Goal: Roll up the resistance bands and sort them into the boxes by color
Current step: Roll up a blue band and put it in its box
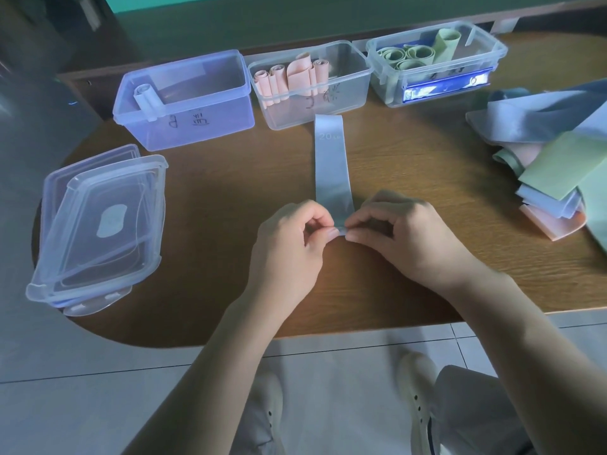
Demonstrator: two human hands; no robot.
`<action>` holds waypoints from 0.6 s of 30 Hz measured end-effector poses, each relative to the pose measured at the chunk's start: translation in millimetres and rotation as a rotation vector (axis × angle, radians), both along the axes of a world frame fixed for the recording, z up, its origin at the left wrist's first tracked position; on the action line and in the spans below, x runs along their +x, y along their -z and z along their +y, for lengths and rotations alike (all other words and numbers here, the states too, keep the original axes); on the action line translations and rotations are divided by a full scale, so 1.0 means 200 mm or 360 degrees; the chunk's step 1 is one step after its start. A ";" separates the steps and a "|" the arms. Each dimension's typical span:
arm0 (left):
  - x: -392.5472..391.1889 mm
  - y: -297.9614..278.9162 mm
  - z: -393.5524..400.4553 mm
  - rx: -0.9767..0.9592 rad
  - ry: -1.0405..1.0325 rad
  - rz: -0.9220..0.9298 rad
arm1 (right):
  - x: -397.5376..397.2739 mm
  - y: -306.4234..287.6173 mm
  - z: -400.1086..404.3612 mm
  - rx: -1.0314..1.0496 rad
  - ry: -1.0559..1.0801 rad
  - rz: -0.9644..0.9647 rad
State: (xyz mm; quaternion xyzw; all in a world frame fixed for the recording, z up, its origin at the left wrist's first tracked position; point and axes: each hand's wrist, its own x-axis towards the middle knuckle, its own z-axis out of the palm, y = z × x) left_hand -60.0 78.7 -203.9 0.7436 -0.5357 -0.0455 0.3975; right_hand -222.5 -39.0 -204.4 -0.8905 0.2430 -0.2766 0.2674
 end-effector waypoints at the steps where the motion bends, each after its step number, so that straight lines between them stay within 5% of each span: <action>1: 0.00 0.00 0.00 0.0001 -0.0005 -0.0033 | 0.00 0.00 0.00 0.0001 0.0009 -0.0001; 18: 0.04 -0.02 -0.06 0.0091 -0.0057 -0.0055 | 0.07 0.01 0.02 -0.0127 0.0186 0.0010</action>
